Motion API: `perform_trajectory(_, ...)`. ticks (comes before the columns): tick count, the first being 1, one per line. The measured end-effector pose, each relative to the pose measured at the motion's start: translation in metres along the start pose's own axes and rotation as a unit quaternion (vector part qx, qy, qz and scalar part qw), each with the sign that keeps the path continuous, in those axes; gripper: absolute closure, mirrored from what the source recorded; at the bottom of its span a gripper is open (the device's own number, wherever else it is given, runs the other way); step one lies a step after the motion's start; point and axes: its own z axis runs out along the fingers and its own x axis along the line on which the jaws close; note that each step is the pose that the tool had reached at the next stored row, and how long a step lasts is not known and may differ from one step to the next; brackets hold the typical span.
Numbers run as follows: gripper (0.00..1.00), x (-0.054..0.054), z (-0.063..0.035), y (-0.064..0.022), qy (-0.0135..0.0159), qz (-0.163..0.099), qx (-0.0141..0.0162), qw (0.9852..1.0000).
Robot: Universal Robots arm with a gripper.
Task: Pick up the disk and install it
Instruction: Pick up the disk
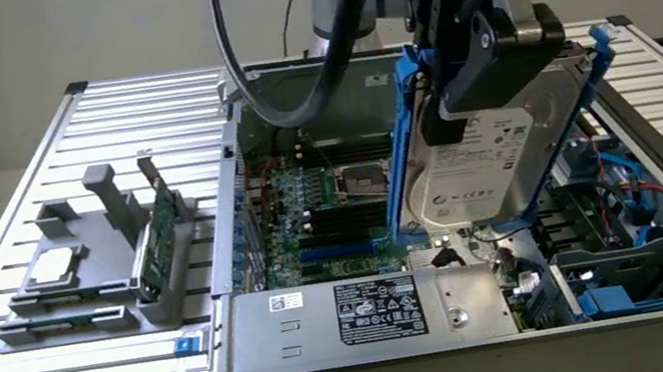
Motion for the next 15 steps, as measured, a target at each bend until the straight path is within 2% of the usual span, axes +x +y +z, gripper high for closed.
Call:
perform_trajectory(7, 0.67, 0.017, 0.0014, -0.0247, 0.0000, 0.000, 0.0000, 1.0000)
perform_trajectory(15, 0.67, 0.033, 0.0036, -0.0573, 0.0000, 0.000, 0.0000, 1.0000)
